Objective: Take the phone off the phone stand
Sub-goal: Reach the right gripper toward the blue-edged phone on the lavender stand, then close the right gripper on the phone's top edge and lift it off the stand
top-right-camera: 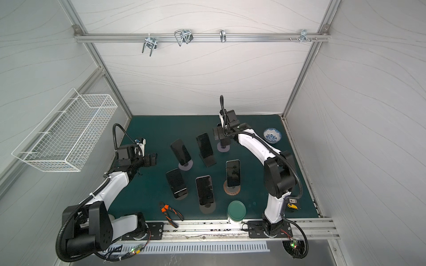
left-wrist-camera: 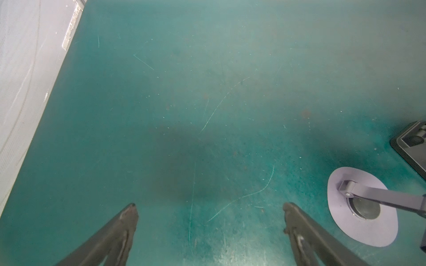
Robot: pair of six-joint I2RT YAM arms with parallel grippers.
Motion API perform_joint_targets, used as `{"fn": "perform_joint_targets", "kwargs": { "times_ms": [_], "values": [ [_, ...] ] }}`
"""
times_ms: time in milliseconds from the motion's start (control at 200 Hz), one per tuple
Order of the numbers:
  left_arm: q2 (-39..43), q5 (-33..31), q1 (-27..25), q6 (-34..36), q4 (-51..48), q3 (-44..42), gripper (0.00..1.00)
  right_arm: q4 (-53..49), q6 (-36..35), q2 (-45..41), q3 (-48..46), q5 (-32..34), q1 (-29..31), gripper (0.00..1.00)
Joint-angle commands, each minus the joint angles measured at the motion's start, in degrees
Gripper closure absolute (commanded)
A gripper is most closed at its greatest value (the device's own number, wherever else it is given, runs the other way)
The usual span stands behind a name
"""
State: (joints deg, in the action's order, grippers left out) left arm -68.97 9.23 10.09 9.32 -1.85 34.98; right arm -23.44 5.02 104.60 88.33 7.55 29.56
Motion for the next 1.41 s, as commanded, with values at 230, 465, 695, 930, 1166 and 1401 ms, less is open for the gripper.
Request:
{"fn": "perform_joint_targets", "kwargs": {
  "times_ms": [230,465,695,930,1166,1401],
  "values": [
    [1.46,1.62,0.21,1.49,1.93,-0.3,0.0,-2.03,-1.52,6.53,7.34,1.29,0.31,0.01],
    [1.71,1.85,0.28,1.58,1.93,-0.38,0.0,-2.78,-2.93,8.23,10.45,3.21,-0.11,0.01],
    [1.65,2.02,0.28,1.66,1.94,-0.53,0.0,-2.8,-3.21,8.67,10.75,1.62,-2.1,0.01],
    [1.54,2.19,0.2,1.84,1.87,-0.35,0.0,-2.8,-5.55,11.03,12.86,-4.27,-3.27,0.01],
    [1.57,2.38,0.26,1.93,1.76,-0.34,0.0,-2.66,-7.3,13.0,14.74,-5.71,-3.62,0.01],
    [1.04,2.61,0.2,2.02,1.19,0.17,0.0,-2.71,-6.0,13.14,14.86,-5.95,-3.72,0.13]
  ]
}}
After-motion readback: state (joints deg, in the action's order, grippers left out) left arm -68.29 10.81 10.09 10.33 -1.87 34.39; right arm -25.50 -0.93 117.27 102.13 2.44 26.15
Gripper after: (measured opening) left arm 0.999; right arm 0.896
